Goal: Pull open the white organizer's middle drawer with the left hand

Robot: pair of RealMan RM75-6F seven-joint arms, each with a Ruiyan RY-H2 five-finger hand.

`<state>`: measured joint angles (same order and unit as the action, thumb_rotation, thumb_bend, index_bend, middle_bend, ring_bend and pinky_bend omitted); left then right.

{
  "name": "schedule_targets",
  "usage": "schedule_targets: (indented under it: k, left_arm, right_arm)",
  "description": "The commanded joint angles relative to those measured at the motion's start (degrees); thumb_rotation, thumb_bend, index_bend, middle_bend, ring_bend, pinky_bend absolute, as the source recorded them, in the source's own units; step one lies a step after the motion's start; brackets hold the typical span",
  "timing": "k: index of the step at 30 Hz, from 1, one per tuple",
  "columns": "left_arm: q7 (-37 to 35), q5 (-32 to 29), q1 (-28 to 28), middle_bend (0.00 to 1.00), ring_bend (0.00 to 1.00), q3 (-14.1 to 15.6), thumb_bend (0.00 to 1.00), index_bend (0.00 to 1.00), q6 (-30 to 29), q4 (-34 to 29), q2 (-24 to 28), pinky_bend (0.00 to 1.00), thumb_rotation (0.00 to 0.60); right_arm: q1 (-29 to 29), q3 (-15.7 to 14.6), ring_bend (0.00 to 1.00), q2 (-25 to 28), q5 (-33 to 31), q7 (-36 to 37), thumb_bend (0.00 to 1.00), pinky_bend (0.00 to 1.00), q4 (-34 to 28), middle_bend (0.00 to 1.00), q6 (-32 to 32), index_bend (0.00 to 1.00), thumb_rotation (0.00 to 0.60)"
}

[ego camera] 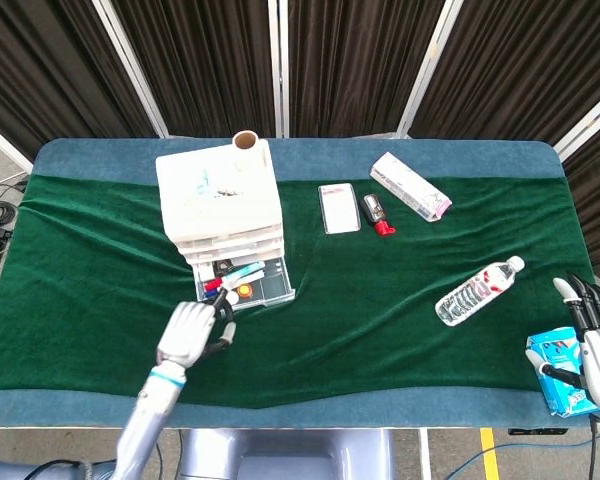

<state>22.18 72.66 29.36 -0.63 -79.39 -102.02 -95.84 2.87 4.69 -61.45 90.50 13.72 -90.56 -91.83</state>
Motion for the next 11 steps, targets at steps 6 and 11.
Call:
schedule_targets:
  k: [6, 11]
  left_arm:
    - [4.26, 18.07, -11.57, 0.00, 0.00, 9.77, 0.32, 0.00, -17.99, 6.17, 9.66, 0.11, 0.600]
    - [2.20, 19.02, -16.33, 0.00, 0.00, 10.21, 0.25, 0.00, -22.31, 11.04, 11.37, 0.00, 0.600]
  right_arm:
    - [0.06, -0.20, 0.00, -1.48, 0.80, -5.13, 0.04, 0.00, -0.22, 0.00, -0.34, 0.04, 0.600]
    - [0.15, -0.43, 0.00, -2.24, 1.48, -7.38, 0.04, 0.00, -0.24, 0.00, -0.47, 0.03, 0.600]
